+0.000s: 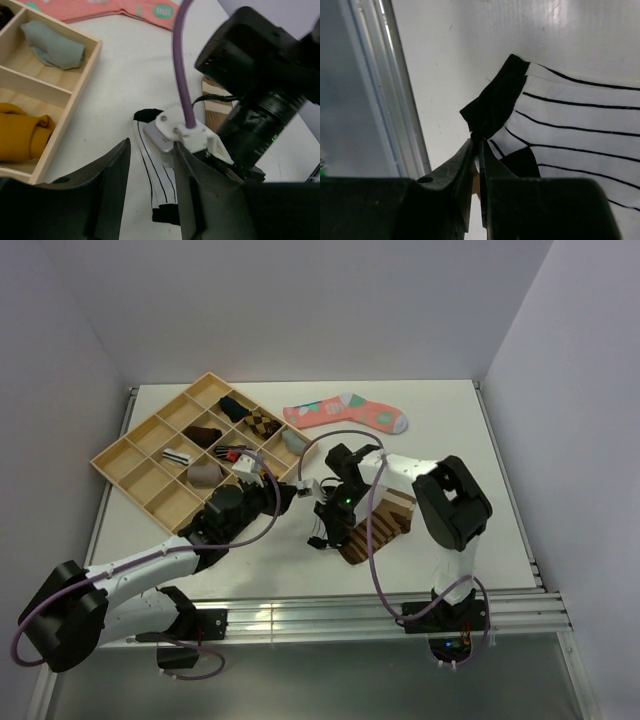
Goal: Roll the socks
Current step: Roll the sock at the center of the board.
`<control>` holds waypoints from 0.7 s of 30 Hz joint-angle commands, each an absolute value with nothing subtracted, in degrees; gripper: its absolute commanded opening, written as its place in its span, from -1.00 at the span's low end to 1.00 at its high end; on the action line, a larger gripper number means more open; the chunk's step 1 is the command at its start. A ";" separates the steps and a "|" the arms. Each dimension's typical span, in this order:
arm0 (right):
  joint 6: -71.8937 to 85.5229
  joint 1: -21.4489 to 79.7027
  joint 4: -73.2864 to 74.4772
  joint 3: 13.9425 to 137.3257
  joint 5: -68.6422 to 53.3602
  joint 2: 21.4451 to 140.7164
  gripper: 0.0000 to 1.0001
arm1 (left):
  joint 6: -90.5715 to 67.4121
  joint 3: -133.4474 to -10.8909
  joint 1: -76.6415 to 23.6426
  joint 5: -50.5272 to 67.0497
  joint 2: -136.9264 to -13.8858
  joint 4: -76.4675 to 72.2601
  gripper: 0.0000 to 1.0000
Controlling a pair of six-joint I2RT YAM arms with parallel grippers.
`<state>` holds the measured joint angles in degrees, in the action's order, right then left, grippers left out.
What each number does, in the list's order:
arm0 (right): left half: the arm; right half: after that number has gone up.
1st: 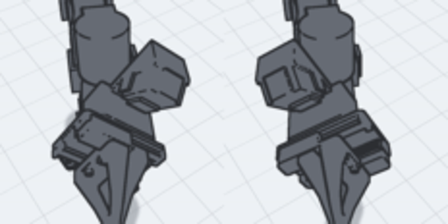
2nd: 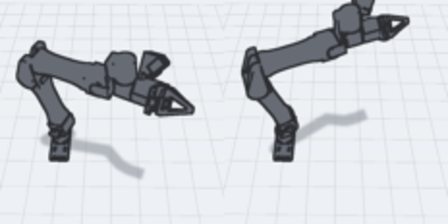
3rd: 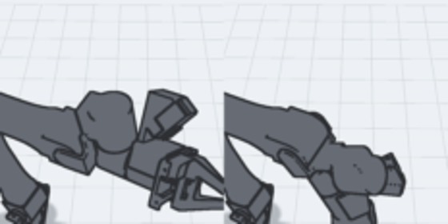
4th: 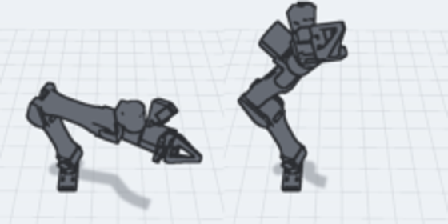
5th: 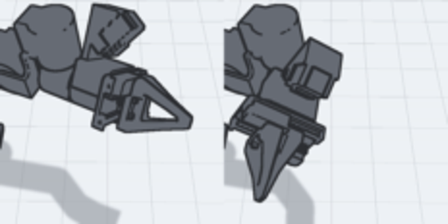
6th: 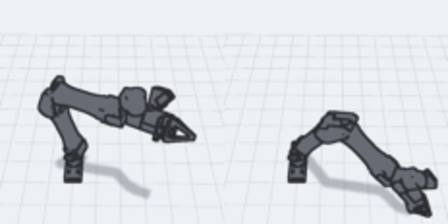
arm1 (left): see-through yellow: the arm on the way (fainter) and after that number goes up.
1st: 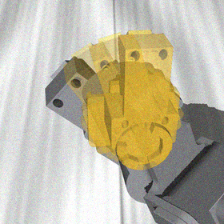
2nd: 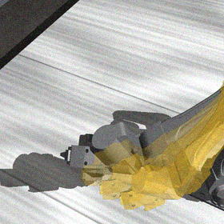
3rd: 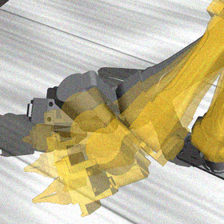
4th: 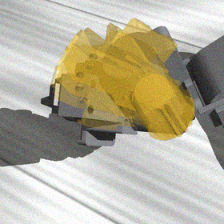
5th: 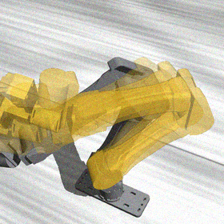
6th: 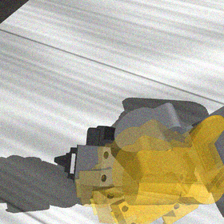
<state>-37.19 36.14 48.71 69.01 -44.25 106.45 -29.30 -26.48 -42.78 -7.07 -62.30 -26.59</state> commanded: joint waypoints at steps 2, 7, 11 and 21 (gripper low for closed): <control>-39.73 32.79 57.56 73.65 -51.67 111.70 -0.75 | -27.33 -23.92 -43.33 2.27 -65.38 -41.91 -0.14; -37.71 30.33 58.54 77.25 -53.17 115.92 -0.78 | -28.47 -21.10 -43.42 7.98 -68.90 -48.23 -0.23; -36.21 28.57 59.67 79.36 -55.10 117.94 -0.80 | -29.35 -18.72 -43.77 9.66 -71.54 -52.02 -0.21; -31.64 26.19 58.89 81.47 -55.99 121.99 -0.84 | -28.04 -21.18 -45.70 13.53 -80.67 -54.49 -0.16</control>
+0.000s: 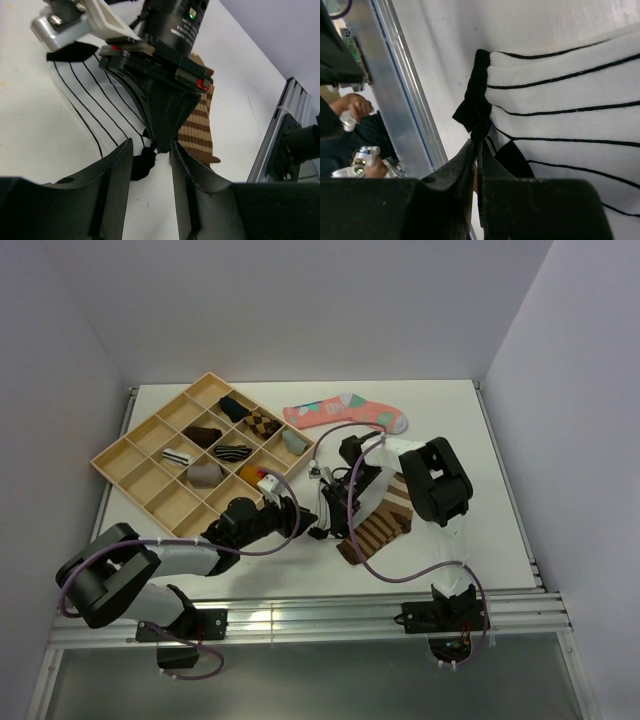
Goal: Roll the socks
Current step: Roll the sock at the center of the board.
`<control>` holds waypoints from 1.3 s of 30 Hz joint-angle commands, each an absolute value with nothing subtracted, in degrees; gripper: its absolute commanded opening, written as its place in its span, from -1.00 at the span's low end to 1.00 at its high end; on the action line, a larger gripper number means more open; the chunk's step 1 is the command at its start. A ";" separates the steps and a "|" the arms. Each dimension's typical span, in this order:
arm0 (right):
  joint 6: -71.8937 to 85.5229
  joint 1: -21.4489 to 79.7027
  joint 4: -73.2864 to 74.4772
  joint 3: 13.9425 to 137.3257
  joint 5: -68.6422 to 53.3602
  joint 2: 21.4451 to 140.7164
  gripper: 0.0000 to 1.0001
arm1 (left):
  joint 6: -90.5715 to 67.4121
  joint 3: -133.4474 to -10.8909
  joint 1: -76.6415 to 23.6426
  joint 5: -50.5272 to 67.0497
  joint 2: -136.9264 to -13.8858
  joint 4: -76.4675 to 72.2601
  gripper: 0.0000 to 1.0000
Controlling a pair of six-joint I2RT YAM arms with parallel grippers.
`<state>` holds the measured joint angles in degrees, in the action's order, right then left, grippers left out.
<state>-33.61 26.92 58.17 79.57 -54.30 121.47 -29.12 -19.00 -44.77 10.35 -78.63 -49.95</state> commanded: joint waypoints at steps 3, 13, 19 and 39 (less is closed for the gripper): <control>-31.38 25.84 59.50 82.26 -56.60 122.78 -0.85 | -28.21 -22.15 -45.97 15.02 -84.01 -56.50 -0.13; -32.17 25.05 61.44 83.23 -58.71 124.36 -0.87 | -30.58 -24.96 -46.32 18.98 -94.65 -64.59 -0.07; -31.47 23.91 61.61 83.50 -59.59 124.37 -0.87 | -31.03 -25.31 -46.58 18.98 -98.35 -66.53 -0.06; -31.11 22.94 61.87 83.50 -60.29 124.63 -0.88 | -32.17 -26.72 -46.67 16.96 -105.12 -68.03 -0.28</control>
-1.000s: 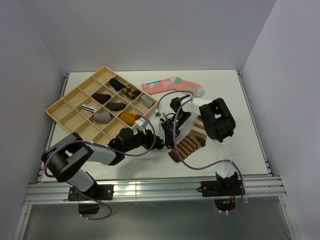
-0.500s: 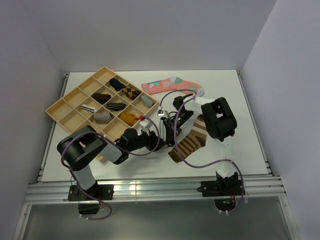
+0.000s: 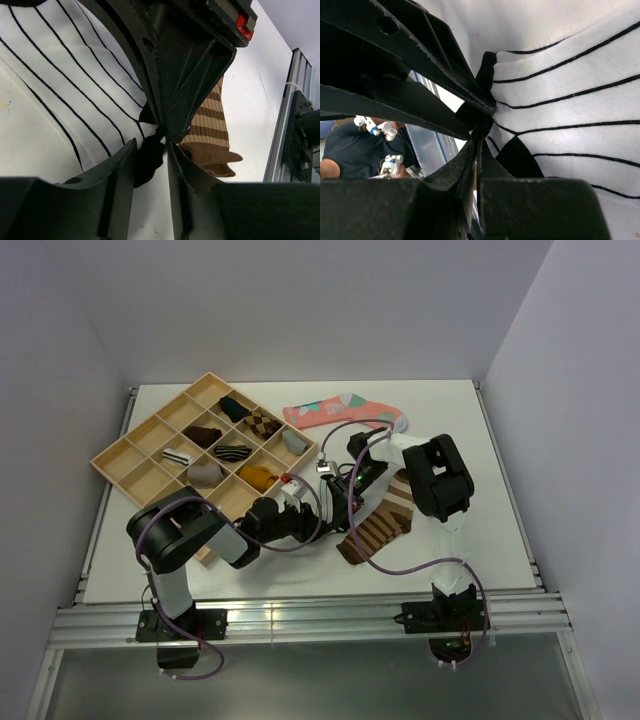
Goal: Roll the socks
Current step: Roll the sock at the center of the board.
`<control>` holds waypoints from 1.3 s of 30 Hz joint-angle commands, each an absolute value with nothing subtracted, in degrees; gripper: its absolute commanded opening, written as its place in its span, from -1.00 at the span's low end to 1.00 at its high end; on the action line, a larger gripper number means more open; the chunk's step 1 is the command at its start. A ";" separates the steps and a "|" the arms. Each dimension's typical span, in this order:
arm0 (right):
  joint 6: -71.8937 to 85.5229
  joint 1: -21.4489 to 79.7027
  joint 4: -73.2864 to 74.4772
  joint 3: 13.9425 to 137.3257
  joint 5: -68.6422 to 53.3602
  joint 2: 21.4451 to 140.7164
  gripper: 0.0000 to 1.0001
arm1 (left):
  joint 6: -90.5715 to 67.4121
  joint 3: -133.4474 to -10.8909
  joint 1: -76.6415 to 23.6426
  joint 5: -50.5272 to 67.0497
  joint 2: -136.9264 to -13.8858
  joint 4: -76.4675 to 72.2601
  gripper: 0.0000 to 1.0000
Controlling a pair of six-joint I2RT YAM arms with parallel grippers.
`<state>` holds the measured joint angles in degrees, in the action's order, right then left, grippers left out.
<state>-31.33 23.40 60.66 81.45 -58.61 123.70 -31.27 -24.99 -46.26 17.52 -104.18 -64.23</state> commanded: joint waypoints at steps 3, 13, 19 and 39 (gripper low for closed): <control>-30.59 23.03 61.26 83.15 -60.12 124.45 -0.89 | -32.87 -27.16 -46.67 16.88 -105.91 -68.29 -0.39; -26.46 22.85 54.25 80.43 -54.68 121.82 -0.60 | -36.12 -27.77 -46.58 17.22 -106.88 -64.79 -0.99; -23.99 21.10 45.63 74.45 -45.28 113.04 -0.28 | -37.88 -29.88 -46.58 16.35 -105.38 -55.65 -0.99; -31.64 16.00 41.57 60.47 -25.24 102.48 -0.31 | -44.56 -43.32 -46.06 14.67 -103.18 -22.95 -0.99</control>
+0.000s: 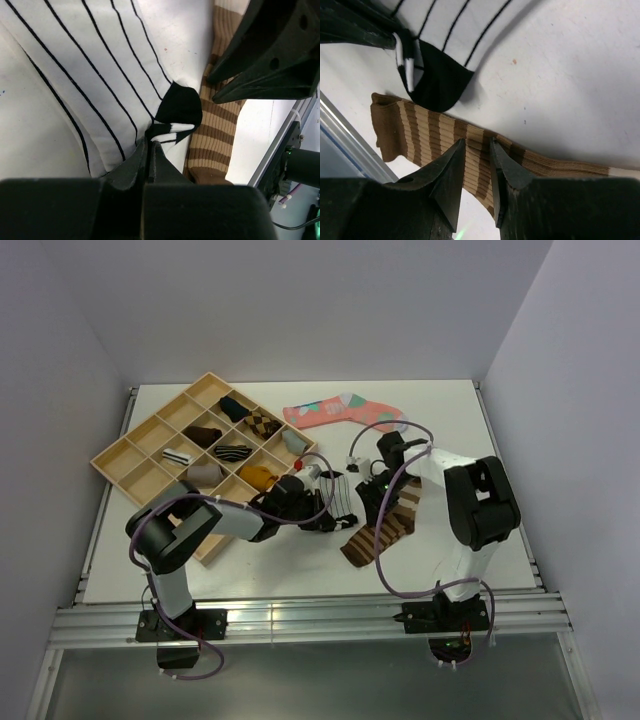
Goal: Roll the socks
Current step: Roll the sock at the center of the board.
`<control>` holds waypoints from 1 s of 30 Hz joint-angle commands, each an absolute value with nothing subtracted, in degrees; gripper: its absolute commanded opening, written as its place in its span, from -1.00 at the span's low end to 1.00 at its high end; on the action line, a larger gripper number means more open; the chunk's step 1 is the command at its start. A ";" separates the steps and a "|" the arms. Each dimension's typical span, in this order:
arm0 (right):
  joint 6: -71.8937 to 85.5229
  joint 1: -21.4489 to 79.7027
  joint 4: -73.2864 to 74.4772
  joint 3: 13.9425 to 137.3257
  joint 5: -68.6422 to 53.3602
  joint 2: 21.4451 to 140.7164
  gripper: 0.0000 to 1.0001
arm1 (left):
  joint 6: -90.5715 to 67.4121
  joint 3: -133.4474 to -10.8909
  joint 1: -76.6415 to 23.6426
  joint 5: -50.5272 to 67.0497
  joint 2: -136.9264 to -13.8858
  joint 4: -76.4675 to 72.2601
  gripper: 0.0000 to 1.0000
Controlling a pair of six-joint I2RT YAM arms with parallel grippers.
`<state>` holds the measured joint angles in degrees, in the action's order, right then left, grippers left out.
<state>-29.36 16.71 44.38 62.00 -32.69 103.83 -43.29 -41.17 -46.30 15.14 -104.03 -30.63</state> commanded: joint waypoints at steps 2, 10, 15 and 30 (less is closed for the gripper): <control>-32.26 14.68 42.45 60.99 -24.70 102.83 -0.32 | -45.00 -44.46 -45.97 15.20 -103.27 -20.40 -0.99; -34.36 9.06 41.58 61.61 -16.00 103.54 -0.33 | -46.67 -45.27 -44.12 21.69 -103.01 -14.33 -0.99; -36.91 7.73 41.39 61.17 -19.76 97.49 -0.31 | -48.42 -44.12 -42.89 27.24 -103.53 -14.68 -0.99; -46.05 21.26 31.21 50.11 -37.97 77.00 -0.17 | -59.14 -45.09 -41.13 41.40 -109.33 -15.74 -0.99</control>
<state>-42.39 17.67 35.62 54.24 -34.65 79.83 -56.36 -44.42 -41.23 38.65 -107.55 -17.69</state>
